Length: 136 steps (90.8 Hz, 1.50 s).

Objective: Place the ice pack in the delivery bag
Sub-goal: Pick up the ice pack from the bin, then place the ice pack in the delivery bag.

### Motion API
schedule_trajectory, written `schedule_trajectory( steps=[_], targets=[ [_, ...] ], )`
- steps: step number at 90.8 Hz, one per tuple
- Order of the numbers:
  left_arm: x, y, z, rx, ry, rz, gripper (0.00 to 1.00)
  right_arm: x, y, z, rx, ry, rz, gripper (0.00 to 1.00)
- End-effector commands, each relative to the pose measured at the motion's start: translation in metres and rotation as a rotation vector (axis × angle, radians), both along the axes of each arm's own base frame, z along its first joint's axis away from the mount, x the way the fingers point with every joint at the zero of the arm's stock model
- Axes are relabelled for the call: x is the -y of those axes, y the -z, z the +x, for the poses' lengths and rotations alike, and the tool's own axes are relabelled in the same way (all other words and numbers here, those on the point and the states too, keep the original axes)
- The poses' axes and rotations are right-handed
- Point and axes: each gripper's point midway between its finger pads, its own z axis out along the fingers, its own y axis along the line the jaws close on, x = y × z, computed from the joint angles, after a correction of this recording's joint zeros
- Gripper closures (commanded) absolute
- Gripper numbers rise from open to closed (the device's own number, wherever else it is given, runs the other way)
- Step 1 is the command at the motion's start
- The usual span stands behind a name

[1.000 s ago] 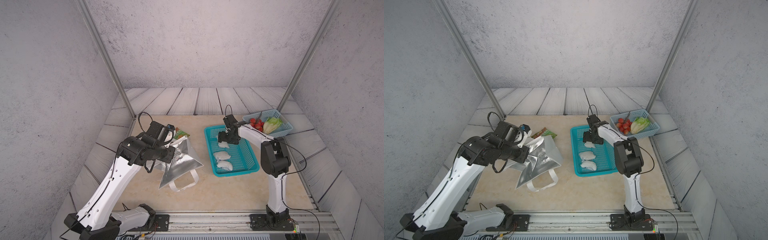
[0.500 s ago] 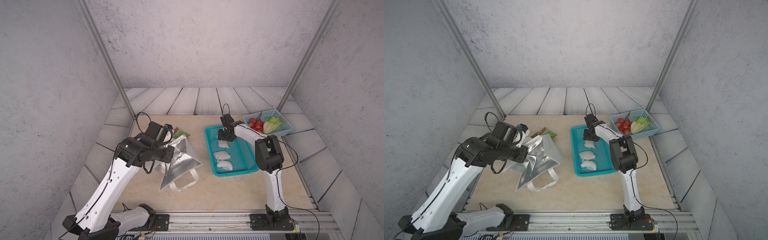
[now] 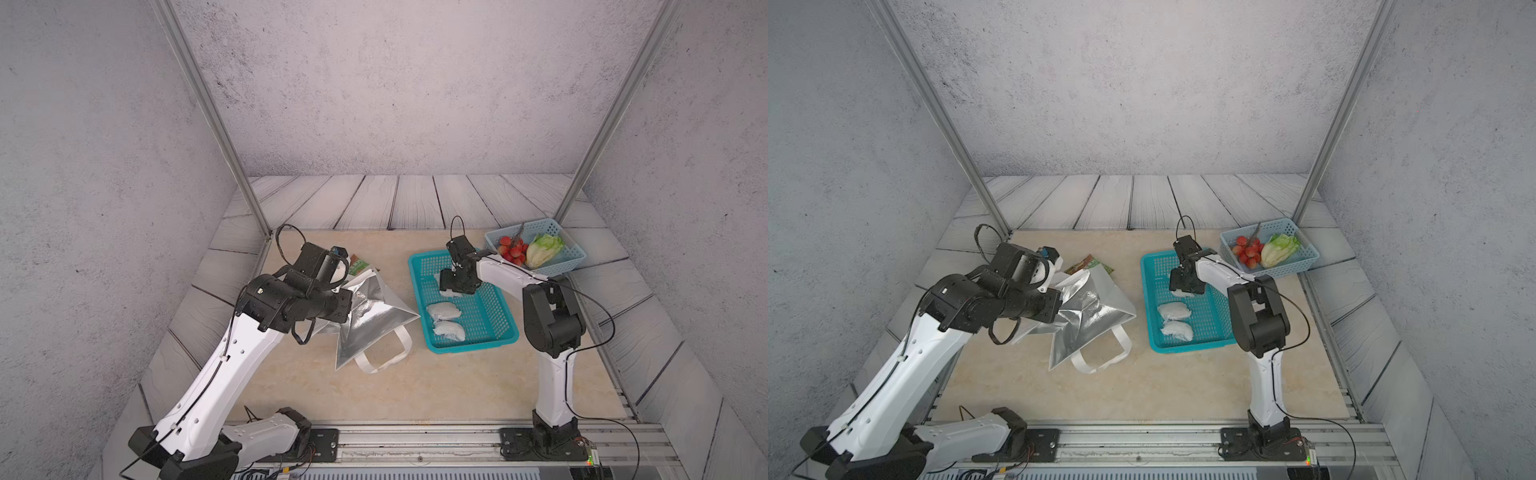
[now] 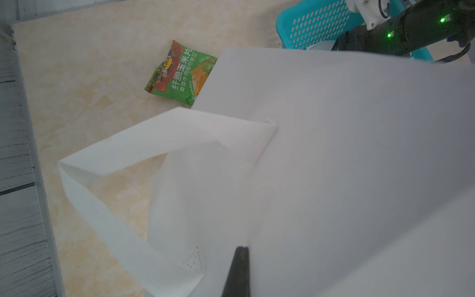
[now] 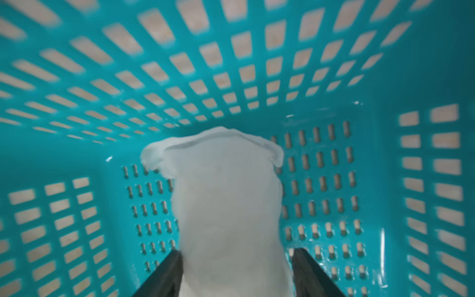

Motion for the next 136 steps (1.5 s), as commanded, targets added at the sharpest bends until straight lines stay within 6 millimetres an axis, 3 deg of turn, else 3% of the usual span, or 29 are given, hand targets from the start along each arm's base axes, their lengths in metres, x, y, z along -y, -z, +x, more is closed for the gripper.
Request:
schedule_trajectory(
  steps=[1, 18, 29, 43, 58, 76, 102, 112, 119, 126, 136],
  targets=[
    [-0.002, 0.000, -0.003, 0.006, -0.008, -0.011, 1.00, -0.005, 0.021, -0.008, -0.062, -0.009, -0.026, 0.29],
    [-0.005, -0.001, -0.003, 0.012, -0.010, 0.001, 1.00, -0.011, 0.027, 0.001, -0.048, -0.044, -0.068, 0.35],
    [-0.007, 0.000, -0.005, 0.016, -0.015, 0.005, 1.00, -0.010, 0.015, 0.005, 0.003, -0.077, -0.076, 0.44],
    [-0.008, -0.004, -0.005, 0.031, -0.018, -0.006, 1.00, -0.007, -0.037, 0.000, 0.145, -0.136, -0.045, 0.59],
    [-0.003, -0.009, -0.001, 0.052, -0.014, -0.032, 1.00, -0.002, -0.094, -0.034, 0.264, -0.177, 0.037, 0.66],
    [0.003, -0.002, 0.005, 0.051, -0.008, -0.039, 1.00, 0.008, -0.132, -0.077, 0.335, -0.199, 0.125, 0.68],
    [0.015, 0.007, 0.026, 0.051, -0.017, -0.043, 1.00, 0.001, -0.220, -0.127, 0.494, -0.281, 0.324, 0.69],
    [0.022, 0.005, 0.037, 0.057, -0.011, -0.043, 1.00, -0.025, -0.282, -0.157, 0.610, -0.400, 0.422, 0.69],
    [0.029, 0.006, 0.043, 0.050, -0.002, -0.055, 1.00, -0.067, -0.315, -0.189, 0.645, -0.540, 0.506, 0.69],
    [0.033, 0.002, 0.046, 0.044, 0.003, -0.060, 1.00, -0.106, -0.330, -0.211, 0.636, -0.639, 0.558, 0.69],
    [0.030, -0.012, 0.046, 0.071, -0.010, -0.070, 1.00, -0.149, -0.322, -0.221, 0.627, -0.694, 0.574, 0.68]
  ],
)
